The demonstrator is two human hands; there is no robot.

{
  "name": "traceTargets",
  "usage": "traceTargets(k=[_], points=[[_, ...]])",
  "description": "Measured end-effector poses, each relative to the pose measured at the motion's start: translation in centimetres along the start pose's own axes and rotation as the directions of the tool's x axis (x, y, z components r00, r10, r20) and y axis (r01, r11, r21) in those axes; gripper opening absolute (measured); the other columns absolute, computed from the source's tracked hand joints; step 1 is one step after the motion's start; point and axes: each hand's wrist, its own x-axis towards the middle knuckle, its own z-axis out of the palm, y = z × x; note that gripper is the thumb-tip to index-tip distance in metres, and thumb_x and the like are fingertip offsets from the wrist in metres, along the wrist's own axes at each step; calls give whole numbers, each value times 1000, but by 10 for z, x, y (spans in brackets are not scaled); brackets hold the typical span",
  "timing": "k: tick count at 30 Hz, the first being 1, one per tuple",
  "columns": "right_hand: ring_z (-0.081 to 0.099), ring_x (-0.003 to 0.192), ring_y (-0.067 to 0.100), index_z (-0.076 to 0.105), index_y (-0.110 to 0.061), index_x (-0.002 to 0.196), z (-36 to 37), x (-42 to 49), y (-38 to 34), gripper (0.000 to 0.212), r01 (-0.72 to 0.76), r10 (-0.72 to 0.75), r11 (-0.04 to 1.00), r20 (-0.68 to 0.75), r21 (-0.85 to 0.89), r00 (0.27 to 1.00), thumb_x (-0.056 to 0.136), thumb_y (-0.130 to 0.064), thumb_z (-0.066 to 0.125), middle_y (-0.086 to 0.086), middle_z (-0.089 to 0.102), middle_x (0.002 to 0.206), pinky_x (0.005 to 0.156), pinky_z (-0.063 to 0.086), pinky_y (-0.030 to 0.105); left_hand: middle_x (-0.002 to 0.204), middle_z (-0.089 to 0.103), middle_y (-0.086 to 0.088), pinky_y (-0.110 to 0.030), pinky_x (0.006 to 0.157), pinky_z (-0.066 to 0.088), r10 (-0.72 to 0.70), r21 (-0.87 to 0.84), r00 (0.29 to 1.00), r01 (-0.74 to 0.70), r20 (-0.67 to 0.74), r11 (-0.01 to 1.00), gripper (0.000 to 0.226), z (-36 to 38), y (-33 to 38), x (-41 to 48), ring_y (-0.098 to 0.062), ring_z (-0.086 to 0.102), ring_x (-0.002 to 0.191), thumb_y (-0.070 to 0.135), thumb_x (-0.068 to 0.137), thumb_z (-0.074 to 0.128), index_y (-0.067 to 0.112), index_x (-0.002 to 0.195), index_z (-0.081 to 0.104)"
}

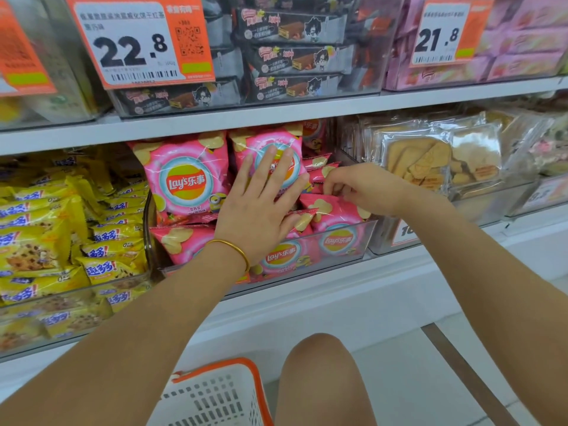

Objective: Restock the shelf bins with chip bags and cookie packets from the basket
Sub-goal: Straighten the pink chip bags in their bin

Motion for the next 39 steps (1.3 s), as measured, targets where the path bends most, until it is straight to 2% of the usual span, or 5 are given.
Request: traceTargets(k=[7, 23, 27, 33, 39], points=[[51, 90, 20, 44, -11, 115, 27, -6, -14, 55, -122, 122, 992, -7, -20, 992, 79, -42, 71, -4, 48, 98, 74, 40, 34, 155, 21, -16, -57, 113, 20, -8, 13, 1000, 8, -13, 1000, 60, 0, 1, -1, -39, 18, 142, 49, 95, 21, 20, 146, 32], [57, 96, 19, 58, -16, 118, 15, -3, 1, 41, -12, 12, 1000, 114, -1, 993, 86, -41, 64, 1, 62, 109, 85, 45, 34, 156, 19, -14, -56, 114, 18, -17, 24, 1000, 17, -8, 1000, 60, 3, -1, -2, -36, 15, 144, 50, 95, 24, 20, 146, 31], [51, 118, 25, 56, -14, 126, 22, 13, -6, 45, -83, 87, 996, -279, 27, 956, 97, -45, 41, 7, 58, 126, 99, 39, 36, 155, 20, -14, -56, 113, 20, -18, 27, 1000, 18, -3, 999, 59, 4, -1, -1, -37, 17, 143, 50, 96, 24, 20, 146, 33], [43, 129, 27, 47, -17, 134, 61, 31, -15, 58, -216, 196, 975, -279, -43, 940, 100, -49, 12, 5, 52, 136, 113, 18, 46, 155, 22, -15, -55, 114, 19, -4, 5, 1000, 4, 10, 1000, 59, 1, -1, -1, -38, 18, 143, 50, 96, 25, 21, 146, 34], [31, 139, 22, 32, -15, 147, 51, 16, -54, 59, 11, 197, 944, -588, 331, 785, 96, -45, 23, 8, 33, 151, 112, 26, 37, 153, 24, -19, -54, 115, 18, -172, -71, 978, 165, -119, 984, 56, -19, -3, -24, -34, 18, 143, 36, 96, 36, 10, 146, 32]])
